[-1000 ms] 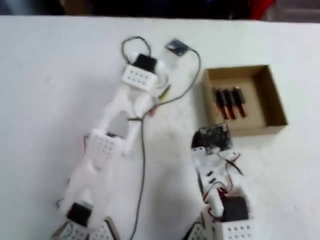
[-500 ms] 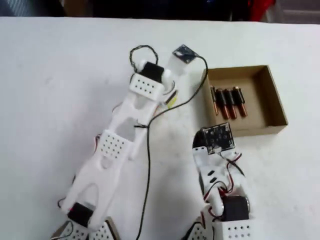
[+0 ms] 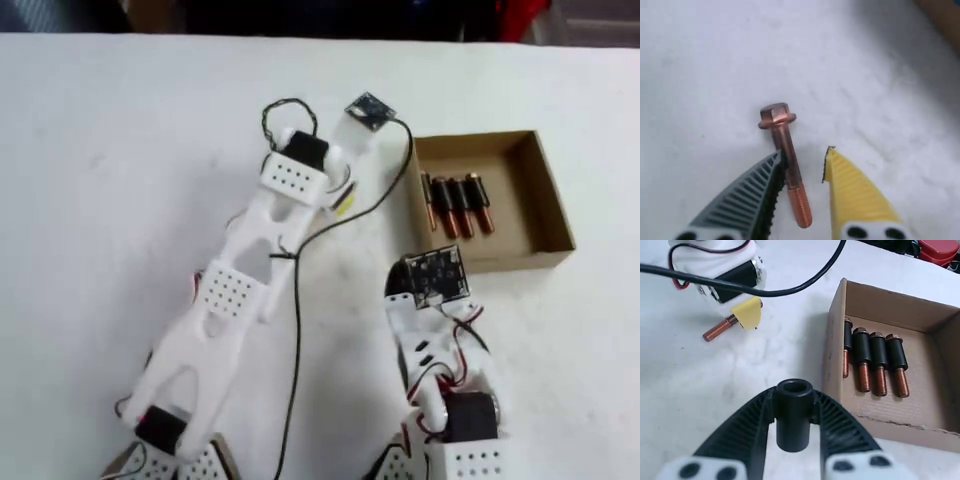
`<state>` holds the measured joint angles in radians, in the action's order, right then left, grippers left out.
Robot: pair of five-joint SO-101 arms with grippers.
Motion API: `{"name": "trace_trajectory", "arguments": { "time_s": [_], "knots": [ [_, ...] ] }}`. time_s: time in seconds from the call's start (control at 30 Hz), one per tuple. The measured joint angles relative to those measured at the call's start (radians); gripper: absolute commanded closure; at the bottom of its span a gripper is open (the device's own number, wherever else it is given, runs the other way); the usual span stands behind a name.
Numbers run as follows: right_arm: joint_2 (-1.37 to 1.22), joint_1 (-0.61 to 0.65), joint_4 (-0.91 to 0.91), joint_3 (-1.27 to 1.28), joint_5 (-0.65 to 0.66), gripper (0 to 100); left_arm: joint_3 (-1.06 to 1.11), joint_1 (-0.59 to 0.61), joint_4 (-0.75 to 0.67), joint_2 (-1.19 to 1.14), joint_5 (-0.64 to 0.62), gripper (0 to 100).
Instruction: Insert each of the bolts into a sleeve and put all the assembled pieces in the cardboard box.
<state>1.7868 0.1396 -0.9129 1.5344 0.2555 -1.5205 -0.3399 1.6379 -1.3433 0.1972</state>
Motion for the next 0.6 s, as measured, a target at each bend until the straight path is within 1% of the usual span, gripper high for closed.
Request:
{"name": "trace_trajectory", "arguments": {
  "time_s": [0.1,0.3,0.47,0.6],
  "knots": [
    [0.0,0.002,0.0,0.0,0.0,98.1,0.0,0.0,-0.025,-0.002,0.0,91],
    [0.0,0.002,0.0,0.0,0.0,98.1,0.0,-0.002,-0.048,-0.003,0.0,90],
    [0.0,0.0,0.0,0.0,0.0,98.1,0.0,-0.002,-0.048,-0.003,0.0,86],
    [0.0,0.002,0.0,0.0,0.0,98.1,-0.002,-0.002,-0.049,-0.014,0.0,87]
  ]
}}
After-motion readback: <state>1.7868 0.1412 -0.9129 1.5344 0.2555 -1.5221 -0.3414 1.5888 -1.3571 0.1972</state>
